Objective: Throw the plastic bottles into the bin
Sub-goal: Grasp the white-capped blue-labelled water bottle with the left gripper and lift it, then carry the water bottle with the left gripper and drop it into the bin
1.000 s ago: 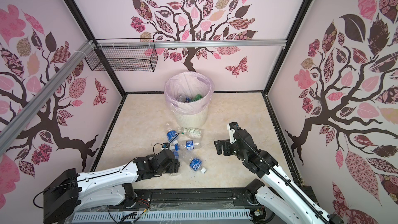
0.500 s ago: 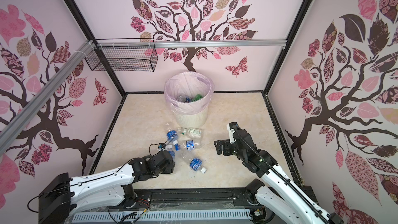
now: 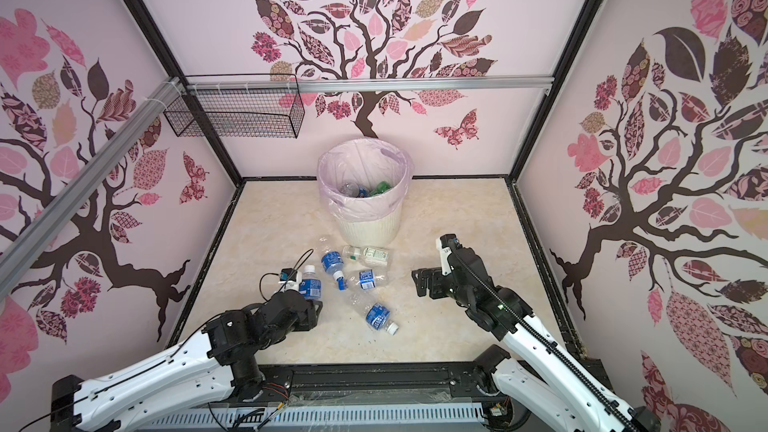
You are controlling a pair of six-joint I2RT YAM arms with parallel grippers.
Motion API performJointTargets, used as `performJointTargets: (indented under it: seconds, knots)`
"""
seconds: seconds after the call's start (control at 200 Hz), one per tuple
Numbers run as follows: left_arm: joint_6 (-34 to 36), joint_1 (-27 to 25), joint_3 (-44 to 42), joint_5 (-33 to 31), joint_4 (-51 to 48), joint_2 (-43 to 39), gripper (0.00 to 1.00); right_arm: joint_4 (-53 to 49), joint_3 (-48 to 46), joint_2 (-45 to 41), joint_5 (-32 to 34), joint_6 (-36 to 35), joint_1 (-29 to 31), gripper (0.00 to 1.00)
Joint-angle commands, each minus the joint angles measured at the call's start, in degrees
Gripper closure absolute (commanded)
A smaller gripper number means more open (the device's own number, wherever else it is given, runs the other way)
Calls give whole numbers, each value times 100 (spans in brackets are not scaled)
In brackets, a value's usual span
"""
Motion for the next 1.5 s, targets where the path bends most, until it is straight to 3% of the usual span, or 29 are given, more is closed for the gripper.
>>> performJointTargets:
  seconds: [0.0,0.49,0.71,0.855,1.016,1.081,1.336,1.446,1.496]
  knots:
    - [339,14,431,-430,-546,-268,41,95,-20,5,-41,39,3,1]
    - [1526,164,1784,-754,-989,-1197,40,57,-59,-79,-11,21,11,1]
    - [2169,164,2444,-609,-573,-1198,40,-4,-50,-82,7,-3,3,1]
    - [2880,164,2952,-741,176,-799,36,-56,-24,-93,47,-23,5,1]
    - [3751,267,3827,-843,806,329,31,-88,-7,-129,77,-23,11,1]
    - [3896,595,4215,-385,1029,885,31,-102,-15,-154,78,-15,3,1]
    - [3341,2924,5474,2790,2442,3317,34,-80,-20,-237,47,47,11,1]
    - [3326,3389,6436,3697,2259,4611,4,-24,-58,-267,-7,109,12,1]
    - [3515,3433,6945,3834,1787,5036,2,-22,-72,-287,-29,142,8,1]
